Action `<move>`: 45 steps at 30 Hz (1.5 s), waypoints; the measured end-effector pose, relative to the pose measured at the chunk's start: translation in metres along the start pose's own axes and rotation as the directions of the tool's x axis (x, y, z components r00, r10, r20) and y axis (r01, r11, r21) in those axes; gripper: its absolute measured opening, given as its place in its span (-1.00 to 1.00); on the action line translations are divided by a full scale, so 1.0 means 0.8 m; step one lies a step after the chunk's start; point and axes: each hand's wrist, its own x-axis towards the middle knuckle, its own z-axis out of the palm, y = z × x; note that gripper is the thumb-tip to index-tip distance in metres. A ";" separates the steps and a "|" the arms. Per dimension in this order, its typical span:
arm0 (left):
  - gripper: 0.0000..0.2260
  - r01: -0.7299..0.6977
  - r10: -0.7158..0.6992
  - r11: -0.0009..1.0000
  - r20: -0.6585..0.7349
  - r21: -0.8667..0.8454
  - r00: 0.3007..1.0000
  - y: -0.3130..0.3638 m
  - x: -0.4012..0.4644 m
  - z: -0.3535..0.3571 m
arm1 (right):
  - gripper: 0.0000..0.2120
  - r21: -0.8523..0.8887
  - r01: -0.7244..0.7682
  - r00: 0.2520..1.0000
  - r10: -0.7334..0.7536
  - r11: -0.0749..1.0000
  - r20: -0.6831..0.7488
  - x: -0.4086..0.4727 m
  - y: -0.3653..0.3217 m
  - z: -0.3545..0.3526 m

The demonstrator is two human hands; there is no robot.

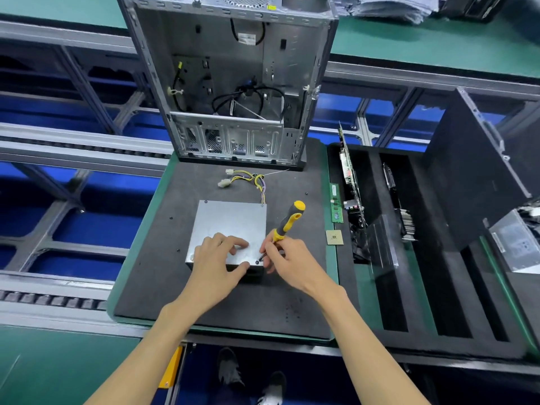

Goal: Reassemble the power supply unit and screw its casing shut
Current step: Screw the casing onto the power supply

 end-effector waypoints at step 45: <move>-0.75 -0.296 0.108 0.771 0.342 0.564 0.934 0.168 0.050 -0.116 | -0.68 -0.271 0.049 0.993 -0.018 0.961 0.115 -0.008 -0.040 -0.006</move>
